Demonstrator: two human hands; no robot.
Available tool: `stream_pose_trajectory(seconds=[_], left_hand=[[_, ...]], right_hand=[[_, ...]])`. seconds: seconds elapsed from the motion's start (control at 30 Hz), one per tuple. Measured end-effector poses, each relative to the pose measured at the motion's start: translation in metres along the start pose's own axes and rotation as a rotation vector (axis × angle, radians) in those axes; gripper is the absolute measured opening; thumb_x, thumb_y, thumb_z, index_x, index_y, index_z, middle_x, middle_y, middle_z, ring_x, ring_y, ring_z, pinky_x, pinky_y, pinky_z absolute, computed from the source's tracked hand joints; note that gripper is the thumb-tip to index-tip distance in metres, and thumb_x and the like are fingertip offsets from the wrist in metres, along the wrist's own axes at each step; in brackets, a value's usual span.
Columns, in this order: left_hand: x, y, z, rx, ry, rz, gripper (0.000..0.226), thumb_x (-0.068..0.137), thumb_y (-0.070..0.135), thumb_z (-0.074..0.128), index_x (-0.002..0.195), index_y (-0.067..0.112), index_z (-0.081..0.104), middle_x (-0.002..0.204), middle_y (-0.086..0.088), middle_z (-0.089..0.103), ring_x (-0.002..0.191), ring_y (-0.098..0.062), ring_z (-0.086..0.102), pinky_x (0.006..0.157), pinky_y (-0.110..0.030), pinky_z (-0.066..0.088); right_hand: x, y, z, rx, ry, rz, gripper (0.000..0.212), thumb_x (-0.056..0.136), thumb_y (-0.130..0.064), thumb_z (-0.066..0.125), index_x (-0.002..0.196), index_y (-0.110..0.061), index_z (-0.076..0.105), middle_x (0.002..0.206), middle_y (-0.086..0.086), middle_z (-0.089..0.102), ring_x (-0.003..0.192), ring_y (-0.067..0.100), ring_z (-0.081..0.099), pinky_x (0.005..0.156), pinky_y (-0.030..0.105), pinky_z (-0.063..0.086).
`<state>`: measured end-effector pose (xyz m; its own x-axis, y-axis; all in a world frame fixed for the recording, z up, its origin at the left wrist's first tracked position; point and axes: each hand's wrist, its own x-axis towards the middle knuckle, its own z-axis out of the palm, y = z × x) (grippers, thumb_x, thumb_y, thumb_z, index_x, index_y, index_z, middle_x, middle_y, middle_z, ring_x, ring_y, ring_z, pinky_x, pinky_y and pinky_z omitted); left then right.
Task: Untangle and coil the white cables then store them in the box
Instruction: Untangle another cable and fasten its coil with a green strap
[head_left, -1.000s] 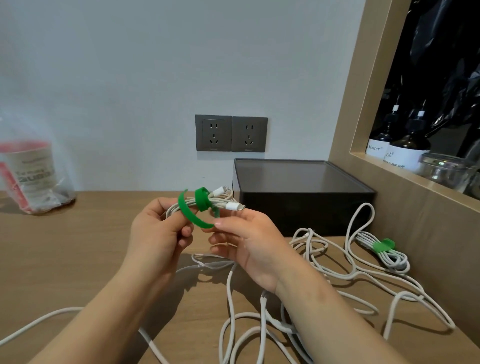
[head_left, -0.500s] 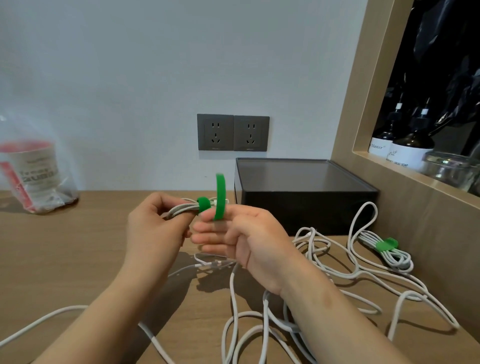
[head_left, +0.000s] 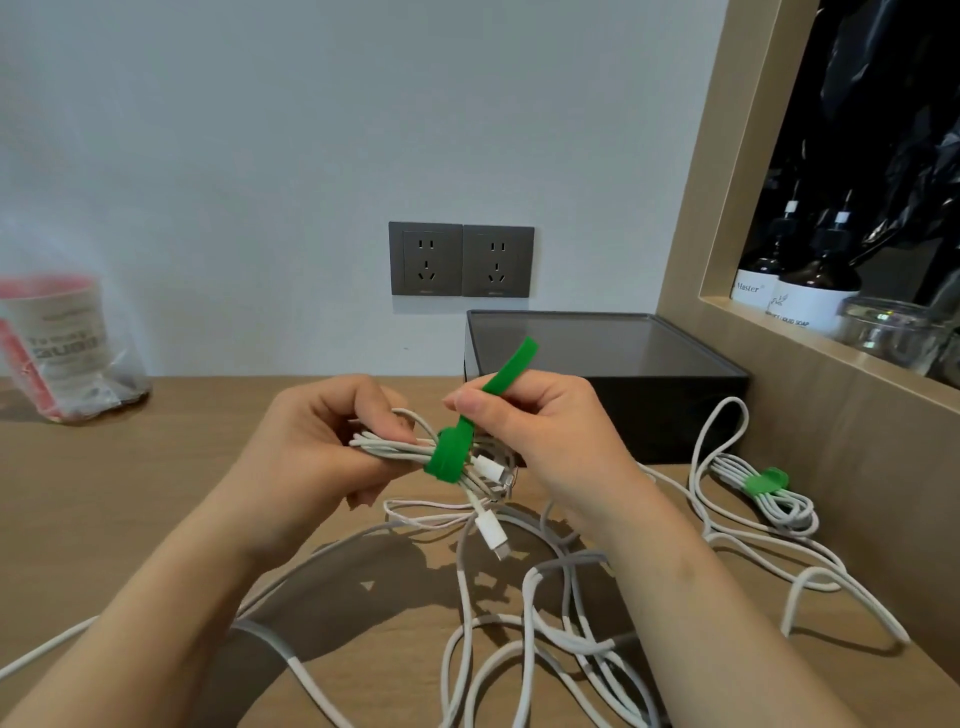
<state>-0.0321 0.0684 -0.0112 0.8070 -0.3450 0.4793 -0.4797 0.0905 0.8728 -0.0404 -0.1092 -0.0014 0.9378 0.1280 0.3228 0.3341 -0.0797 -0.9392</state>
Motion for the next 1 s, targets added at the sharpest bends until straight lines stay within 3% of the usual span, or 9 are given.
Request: stream_pose_trajectory(seconds=[0.1,0.23,0.3,0.4,0.53,0.63,0.77,0.93,1.0], left_hand=[[0.001,-0.007,0.003,-0.236,-0.001,-0.047,0.025,0.032,0.013,0.082,0.046,0.020,0.063,0.060,-0.004,0.061,0.038,-0.010,0.040,0.037,-0.012,0.035],[0.002,-0.008,0.011,-0.472,0.074,-0.094,0.036,0.027,0.012,0.089,0.048,0.017,0.060,0.054,-0.004,0.057,0.029,-0.005,0.036,0.035,-0.009,0.032],[0.004,-0.007,0.015,-0.538,0.146,-0.126,0.028,0.045,0.004,0.081,0.045,0.018,0.056,0.046,-0.003,0.053,0.028,-0.003,0.035,0.033,-0.008,0.030],[0.007,-0.009,0.019,-0.640,0.383,-0.202,0.043,0.082,-0.013,0.044,0.050,0.015,0.051,0.040,-0.001,0.046,0.029,0.000,0.031,0.030,-0.009,0.025],[0.014,-0.014,0.014,-0.691,0.574,-0.219,0.032,0.089,-0.011,0.039,0.067,0.011,0.041,0.046,0.005,0.050,0.031,0.000,0.033,0.031,-0.009,0.026],[0.012,-0.019,0.013,-0.495,0.640,-0.193,0.031,0.086,-0.012,0.048,0.066,0.011,0.046,0.048,0.004,0.053,0.033,-0.001,0.038,0.034,-0.011,0.031],[0.006,-0.025,0.015,0.082,0.606,-0.054,0.024,0.079,-0.006,0.067,0.066,0.012,0.056,0.059,0.004,0.063,0.039,-0.003,0.048,0.039,-0.015,0.040],[0.003,-0.033,0.014,0.678,0.538,0.203,0.032,0.073,-0.006,0.072,0.063,0.020,0.056,0.070,0.008,0.062,0.060,-0.012,0.059,0.048,-0.018,0.044],[0.004,-0.036,0.011,0.809,0.489,0.313,0.019,0.072,0.003,0.070,0.064,0.015,0.058,0.068,0.012,0.057,0.064,-0.012,0.054,0.052,-0.022,0.043]], right_hand=[[0.001,0.001,0.001,0.299,-0.075,0.195,0.007,0.076,-0.014,0.066,0.083,-0.012,0.068,0.069,-0.001,0.067,0.063,0.007,0.064,0.062,0.021,0.054],[0.003,0.009,0.007,0.618,-0.078,0.427,0.030,0.075,-0.015,0.063,0.105,-0.015,0.059,0.073,0.006,0.065,0.057,0.014,0.058,0.054,0.024,0.047],[0.004,0.014,0.010,0.659,-0.048,0.484,0.018,0.089,-0.013,0.053,0.106,-0.015,0.059,0.070,0.006,0.065,0.054,0.012,0.054,0.049,0.021,0.046],[0.003,0.015,0.017,0.678,-0.057,0.493,0.013,0.092,-0.010,0.051,0.093,-0.007,0.063,0.066,0.006,0.066,0.051,0.008,0.055,0.048,0.019,0.051],[-0.002,0.012,0.025,0.708,-0.154,0.431,0.013,0.089,-0.005,0.053,0.093,0.001,0.063,0.075,0.011,0.068,0.061,0.013,0.062,0.061,0.022,0.055],[-0.002,0.014,0.031,0.576,-0.096,0.390,0.013,0.089,-0.002,0.055,0.098,-0.001,0.064,0.076,0.009,0.069,0.062,0.011,0.062,0.062,0.021,0.055],[-0.002,0.019,0.031,0.405,0.053,0.438,0.009,0.088,-0.016,0.061,0.095,-0.012,0.066,0.067,0.001,0.068,0.054,0.006,0.056,0.052,0.018,0.049],[-0.003,0.018,0.033,0.492,0.100,0.498,0.015,0.091,-0.018,0.058,0.091,-0.007,0.069,0.066,0.002,0.068,0.053,0.007,0.053,0.050,0.017,0.046],[-0.004,0.018,0.034,0.378,0.106,0.444,0.018,0.092,-0.018,0.055,0.087,-0.008,0.069,0.065,0.002,0.067,0.051,0.007,0.053,0.049,0.017,0.045]])
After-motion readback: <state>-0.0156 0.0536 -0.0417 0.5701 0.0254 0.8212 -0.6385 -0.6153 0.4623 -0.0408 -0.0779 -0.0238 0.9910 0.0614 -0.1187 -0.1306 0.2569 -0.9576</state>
